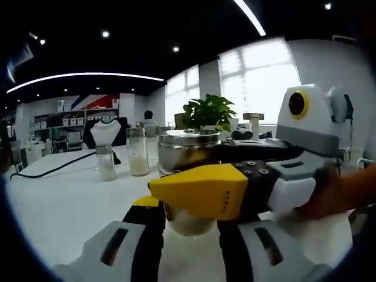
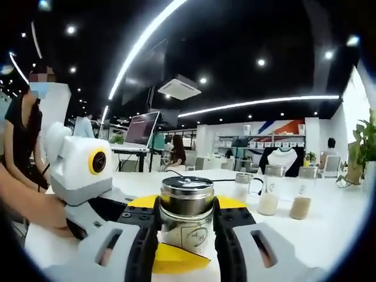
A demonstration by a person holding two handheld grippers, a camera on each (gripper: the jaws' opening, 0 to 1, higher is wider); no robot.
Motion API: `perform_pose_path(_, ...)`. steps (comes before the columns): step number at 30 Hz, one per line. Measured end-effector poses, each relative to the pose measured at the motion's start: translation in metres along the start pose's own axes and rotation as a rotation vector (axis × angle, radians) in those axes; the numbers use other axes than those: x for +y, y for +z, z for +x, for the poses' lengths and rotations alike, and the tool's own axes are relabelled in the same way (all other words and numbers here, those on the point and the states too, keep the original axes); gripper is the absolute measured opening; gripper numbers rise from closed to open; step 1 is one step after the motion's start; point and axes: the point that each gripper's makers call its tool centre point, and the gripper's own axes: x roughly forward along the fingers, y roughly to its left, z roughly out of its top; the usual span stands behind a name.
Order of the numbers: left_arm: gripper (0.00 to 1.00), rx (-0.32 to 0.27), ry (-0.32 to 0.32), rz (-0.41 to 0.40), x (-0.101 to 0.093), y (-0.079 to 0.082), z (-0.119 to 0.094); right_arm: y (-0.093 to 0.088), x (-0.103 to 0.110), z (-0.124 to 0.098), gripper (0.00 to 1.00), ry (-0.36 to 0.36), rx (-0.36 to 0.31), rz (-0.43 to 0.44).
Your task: Rotate the seasoning bottle until the label or dispensing opening points toward the visible target arrow and the bottle remains upright within the marked orientation range
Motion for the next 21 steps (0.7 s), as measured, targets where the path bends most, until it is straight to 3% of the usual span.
perform_pose_path(2,0.36,0.034,0.005,0.026,0.001,-0.006,0.0,-0.005,0.0,0.0,0.34,0.006,0.035,0.03)
perform_pose_path(5,0.36,0.025,0.005,0.043,0.001,-0.004,-0.001,-0.003,0.001,0.0,0.34,0.023,0.007,0.036)
perform_pose_path(10,0.36,0.038,-0.012,0.094,0.001,-0.006,-0.003,-0.005,0.005,0.0,0.34,0.054,0.023,0.066)
perform_pose_path(16,0.36,0.048,-0.121,0.143,-0.007,-0.011,-0.019,-0.009,0.024,0.0,0.35,0.131,0.045,0.067)
perform_pose_path(21,0.36,0.039,-0.178,0.119,-0.006,-0.011,-0.026,-0.008,0.033,0.001,0.35,0.165,0.044,0.032)
